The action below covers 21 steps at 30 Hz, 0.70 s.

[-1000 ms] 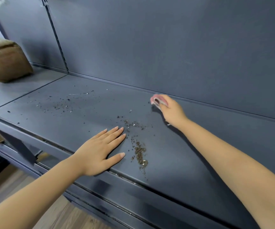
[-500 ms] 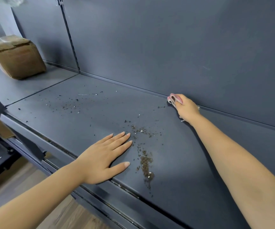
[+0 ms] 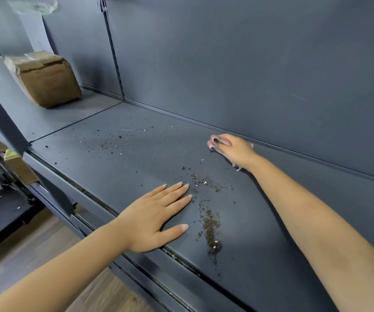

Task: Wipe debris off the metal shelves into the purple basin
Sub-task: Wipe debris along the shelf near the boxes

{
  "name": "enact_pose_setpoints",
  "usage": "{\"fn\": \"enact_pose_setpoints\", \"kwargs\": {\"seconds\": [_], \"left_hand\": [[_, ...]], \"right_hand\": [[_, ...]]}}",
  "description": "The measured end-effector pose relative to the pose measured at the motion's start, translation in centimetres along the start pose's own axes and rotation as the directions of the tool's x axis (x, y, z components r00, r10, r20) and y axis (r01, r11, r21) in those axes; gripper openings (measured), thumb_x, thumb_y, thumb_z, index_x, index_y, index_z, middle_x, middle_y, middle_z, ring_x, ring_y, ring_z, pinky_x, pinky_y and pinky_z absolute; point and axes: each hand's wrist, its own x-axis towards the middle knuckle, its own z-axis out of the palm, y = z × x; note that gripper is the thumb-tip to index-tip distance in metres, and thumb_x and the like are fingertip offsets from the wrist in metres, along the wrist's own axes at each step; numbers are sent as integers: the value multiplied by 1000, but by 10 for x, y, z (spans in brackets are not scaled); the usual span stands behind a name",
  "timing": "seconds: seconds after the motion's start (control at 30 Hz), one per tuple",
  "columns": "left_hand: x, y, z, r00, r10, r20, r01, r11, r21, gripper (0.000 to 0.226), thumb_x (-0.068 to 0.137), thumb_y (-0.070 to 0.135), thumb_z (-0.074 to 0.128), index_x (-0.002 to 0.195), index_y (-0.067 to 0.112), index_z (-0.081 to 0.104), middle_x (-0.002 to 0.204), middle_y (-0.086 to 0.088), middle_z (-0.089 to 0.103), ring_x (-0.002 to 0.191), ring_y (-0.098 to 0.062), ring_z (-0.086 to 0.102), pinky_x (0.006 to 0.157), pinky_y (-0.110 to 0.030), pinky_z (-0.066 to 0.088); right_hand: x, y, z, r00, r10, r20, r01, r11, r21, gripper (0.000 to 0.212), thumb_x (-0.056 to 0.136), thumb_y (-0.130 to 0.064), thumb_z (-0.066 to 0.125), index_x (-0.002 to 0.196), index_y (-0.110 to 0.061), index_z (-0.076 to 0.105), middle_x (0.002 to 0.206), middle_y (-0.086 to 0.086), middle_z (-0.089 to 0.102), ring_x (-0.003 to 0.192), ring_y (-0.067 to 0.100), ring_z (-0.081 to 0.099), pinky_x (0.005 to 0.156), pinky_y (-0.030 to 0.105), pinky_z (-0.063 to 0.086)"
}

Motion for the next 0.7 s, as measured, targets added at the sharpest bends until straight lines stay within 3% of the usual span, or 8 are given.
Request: {"fn": "enact_pose_setpoints", "kwargs": {"seconds": [0.1,0.27,0.37,0.4,0.47,0.53,0.6,0.7], "left_hand": [[1,1,0,1000,2,-7,-2,1000,16,85,77,77,-16,146,29,-4,157,8,-11,142,-1,-20,114,-22,-16],[-1,2,1,996,31,-79,-32,999,-14,86,85,74,-8,150,21,11,157,3,-1,146,-9,-7,117,-25,-9],[-5,2,2,985,48,-163,-40,998,52,78,96,63,5,146,13,36,154,-5,27,144,-16,19,118,-36,13],[-8,2,0,983,45,-176,-34,997,65,72,99,57,10,142,11,45,151,-7,36,141,-18,29,117,-36,20],[-11,1,-1,977,59,-203,-47,997,63,65,102,50,16,135,9,53,145,-9,45,136,-21,40,114,-33,22],[-18,-9,-3,975,83,-204,-67,994,82,63,103,49,18,133,8,55,144,-9,46,134,-22,42,111,-32,20],[-23,-26,-8,972,92,-215,-65,989,129,63,103,50,18,134,10,55,146,-9,44,135,-22,40,111,-33,20],[-24,-53,-10,984,66,-164,-48,992,112,73,98,61,6,147,15,35,156,-3,24,144,-22,21,114,-30,9]], "right_hand": [[-21,-9,16,993,-75,92,73,997,25,26,97,-41,47,119,-34,59,119,-16,60,108,5,55,72,0,37],[-63,-18,45,968,-169,186,163,986,47,27,97,-31,50,122,-28,60,122,-18,58,106,-9,51,84,-2,31],[-79,-28,44,971,-156,180,140,985,101,27,98,-29,49,120,-20,63,120,-13,62,105,-11,49,83,-6,27],[-81,-32,42,976,-137,169,116,985,126,25,97,-34,49,114,-23,64,117,-13,63,105,-9,51,87,-3,30],[-80,-35,36,988,-105,111,83,979,187,20,95,-38,50,110,-31,62,116,-14,63,110,3,55,97,22,42],[-73,-33,25,998,-56,-7,56,968,246,17,95,-35,52,109,-32,61,114,-13,63,109,10,58,93,34,46],[-67,-26,10,990,12,-142,16,981,194,15,97,-35,49,106,-33,60,111,-12,64,102,15,60,80,31,46],[-59,-2,-8,954,124,-272,-116,992,48,23,98,-34,43,116,-35,58,112,-6,63,68,10,55,58,23,41]]}}
